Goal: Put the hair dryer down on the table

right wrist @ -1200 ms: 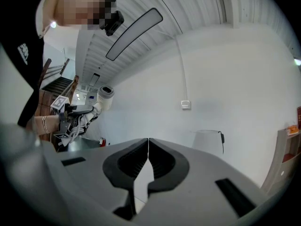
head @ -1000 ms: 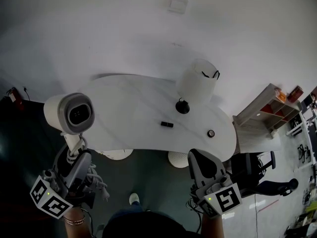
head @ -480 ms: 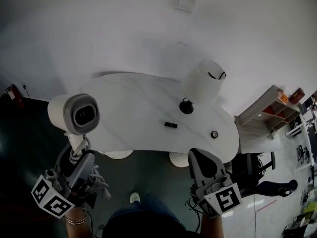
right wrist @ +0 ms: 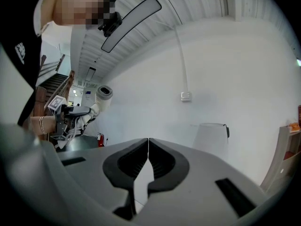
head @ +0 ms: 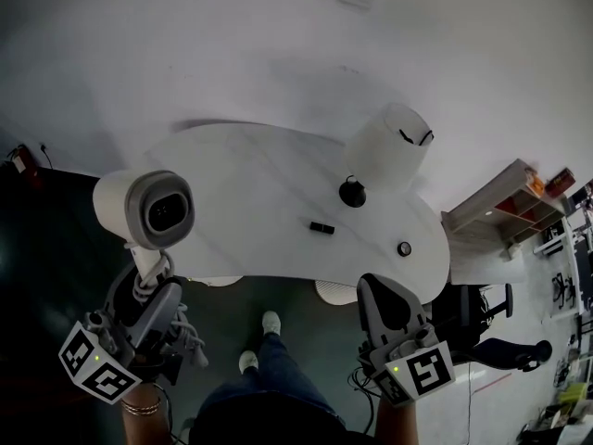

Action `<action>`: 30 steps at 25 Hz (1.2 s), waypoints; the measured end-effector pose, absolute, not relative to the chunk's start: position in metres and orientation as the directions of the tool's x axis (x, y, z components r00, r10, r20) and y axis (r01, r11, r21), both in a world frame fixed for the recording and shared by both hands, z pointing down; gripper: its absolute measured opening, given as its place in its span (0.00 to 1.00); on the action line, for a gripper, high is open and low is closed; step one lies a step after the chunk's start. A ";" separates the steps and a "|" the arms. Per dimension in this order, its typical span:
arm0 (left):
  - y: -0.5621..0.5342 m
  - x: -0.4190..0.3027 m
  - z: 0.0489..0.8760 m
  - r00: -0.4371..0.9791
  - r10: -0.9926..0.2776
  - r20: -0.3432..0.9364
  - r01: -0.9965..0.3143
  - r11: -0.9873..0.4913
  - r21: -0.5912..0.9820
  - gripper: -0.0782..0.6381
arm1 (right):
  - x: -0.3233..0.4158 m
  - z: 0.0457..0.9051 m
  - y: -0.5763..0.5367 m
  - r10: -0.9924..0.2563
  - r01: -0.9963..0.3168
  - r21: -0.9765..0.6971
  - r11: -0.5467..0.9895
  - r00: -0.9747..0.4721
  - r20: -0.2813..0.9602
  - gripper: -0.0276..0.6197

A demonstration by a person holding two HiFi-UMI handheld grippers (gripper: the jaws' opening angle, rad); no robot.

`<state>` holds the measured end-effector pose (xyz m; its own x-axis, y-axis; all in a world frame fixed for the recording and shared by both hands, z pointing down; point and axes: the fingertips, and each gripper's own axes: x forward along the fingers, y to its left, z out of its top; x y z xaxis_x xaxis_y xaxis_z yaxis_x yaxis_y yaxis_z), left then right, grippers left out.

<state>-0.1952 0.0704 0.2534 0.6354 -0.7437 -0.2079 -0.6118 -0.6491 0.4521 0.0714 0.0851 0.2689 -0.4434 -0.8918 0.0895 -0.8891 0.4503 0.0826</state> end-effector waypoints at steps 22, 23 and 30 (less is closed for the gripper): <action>-0.022 -0.169 0.251 0.612 -0.775 -0.156 -0.666 -0.612 0.426 0.48 | 0.065 0.250 -0.043 -0.809 -0.806 0.067 0.587 -0.586 0.046 0.07; -0.027 -0.166 0.252 0.615 -0.774 -0.150 -0.665 -0.611 0.428 0.48 | 0.066 0.251 -0.049 -0.807 -0.804 0.067 0.591 -0.588 0.053 0.07; -0.052 -0.152 0.260 0.620 -0.778 -0.101 -0.680 -0.597 0.424 0.48 | 0.073 0.248 -0.080 -0.786 -0.784 0.054 0.619 -0.617 0.043 0.07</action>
<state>-0.1523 -0.0522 0.2602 0.6199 -0.7781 -0.1015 -0.6805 -0.5975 0.4242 0.0727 -0.0801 0.2478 -0.6173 -0.7856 0.0426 -0.7837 0.6187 0.0542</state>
